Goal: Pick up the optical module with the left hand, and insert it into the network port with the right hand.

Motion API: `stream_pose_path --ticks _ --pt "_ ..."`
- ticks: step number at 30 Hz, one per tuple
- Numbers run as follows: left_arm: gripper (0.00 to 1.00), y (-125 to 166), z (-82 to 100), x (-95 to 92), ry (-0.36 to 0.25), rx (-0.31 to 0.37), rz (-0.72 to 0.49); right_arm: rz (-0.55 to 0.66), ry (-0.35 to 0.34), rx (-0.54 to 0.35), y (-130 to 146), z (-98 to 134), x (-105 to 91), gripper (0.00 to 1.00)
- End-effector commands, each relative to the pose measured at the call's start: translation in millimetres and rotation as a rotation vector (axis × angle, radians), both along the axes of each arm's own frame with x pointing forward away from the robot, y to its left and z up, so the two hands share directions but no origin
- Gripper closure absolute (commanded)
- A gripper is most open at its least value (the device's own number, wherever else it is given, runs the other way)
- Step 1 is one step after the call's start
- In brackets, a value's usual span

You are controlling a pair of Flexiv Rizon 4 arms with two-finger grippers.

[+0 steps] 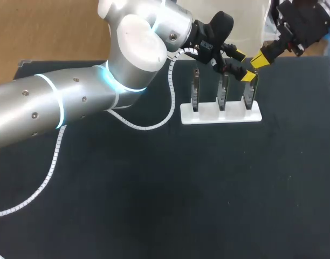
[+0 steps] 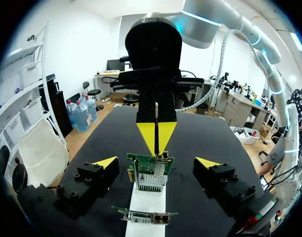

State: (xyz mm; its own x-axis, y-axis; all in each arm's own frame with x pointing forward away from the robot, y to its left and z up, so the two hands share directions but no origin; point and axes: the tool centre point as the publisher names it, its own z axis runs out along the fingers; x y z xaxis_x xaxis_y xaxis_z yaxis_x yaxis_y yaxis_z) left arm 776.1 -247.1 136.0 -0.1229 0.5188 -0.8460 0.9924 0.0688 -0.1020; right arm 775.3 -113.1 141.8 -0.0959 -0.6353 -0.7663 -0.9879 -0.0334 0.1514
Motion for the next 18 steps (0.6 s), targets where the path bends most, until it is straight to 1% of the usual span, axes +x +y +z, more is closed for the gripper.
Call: stream_pose_path --ticks 1,10,12,15,18 --pt "0.0 0 0.7 0.4 0.002 0.004 0.0 -0.002 -0.014 0.011 -1 0 -1.5 1.0" --pt "0.0 0 0.7 0.4 0.002 0.004 0.0 -0.005 -0.057 0.027 -1 16 1.0 1.0" --pt "0.0 0 2.6 -0.1 -0.006 -0.001 0.001 -0.005 -0.068 0.033 -1 20 1.4 1.0" --pt "0.0 2 7.1 0.6 -0.018 -0.01 0.007 -0.006 -0.082 0.037 -2 25 1.8 1.0" --pt "0.0 5 17.1 1.2 -0.043 -0.024 0.013 -0.004 -0.097 0.04 -2 30 1.6 1.0"
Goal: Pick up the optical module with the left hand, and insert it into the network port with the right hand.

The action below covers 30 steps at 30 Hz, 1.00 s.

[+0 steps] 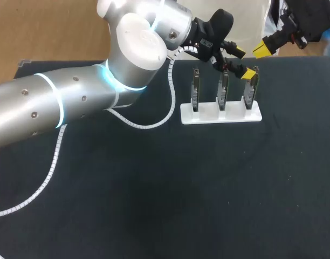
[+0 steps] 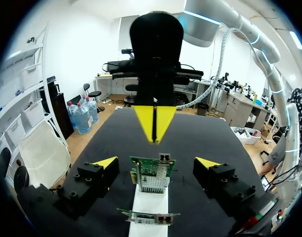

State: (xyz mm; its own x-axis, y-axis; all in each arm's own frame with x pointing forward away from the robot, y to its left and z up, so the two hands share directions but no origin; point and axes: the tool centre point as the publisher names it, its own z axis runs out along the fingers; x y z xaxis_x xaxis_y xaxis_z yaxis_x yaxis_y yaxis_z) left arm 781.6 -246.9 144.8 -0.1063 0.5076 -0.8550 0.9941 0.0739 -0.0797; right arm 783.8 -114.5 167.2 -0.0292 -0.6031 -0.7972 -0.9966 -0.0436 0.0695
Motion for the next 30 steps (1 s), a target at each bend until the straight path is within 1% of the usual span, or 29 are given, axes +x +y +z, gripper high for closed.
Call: stream_pose_path --ticks 1,5,10,13,14,15,16,30 --pt "0.0 5 11.9 -3.9 -0.027 -0.016 0.008 -0.011 -0.021 0.001 -1 6 -6.9 1.0" --pt "0.0 9 27.2 -2.6 -0.066 -0.035 0.015 -0.013 -0.045 0.007 -1 13 -7.3 1.0" --pt "0.0 17 56.5 0.4 -0.144 -0.063 0.026 -0.02 -0.076 0.019 -2 23 -7.5 1.0" --pt "0.0 20 69.8 1.8 -0.182 -0.07 0.026 -0.026 -0.091 0.018 -2 27 -6.6 1.0" --pt "0.0 21 72.6 2.0 -0.191 -0.07 0.022 -0.029 -0.096 0.014 -2 28 -6.5 0.94" --pt "0.0 22 76.6 2.8 -0.202 -0.072 0.031 -0.061 -0.099 0.004 -2 30 -5.4 0.1" --pt "0.0 23 79.4 3.1 -0.203 -0.073 0.032 -0.061 -0.099 0.004 -2 30 -5.4 0.0" --pt "0.0 23 79.4 3.1 -0.203 -0.073 0.032 -0.061 -0.099 0.004 -2 30 -5.4 0.0"
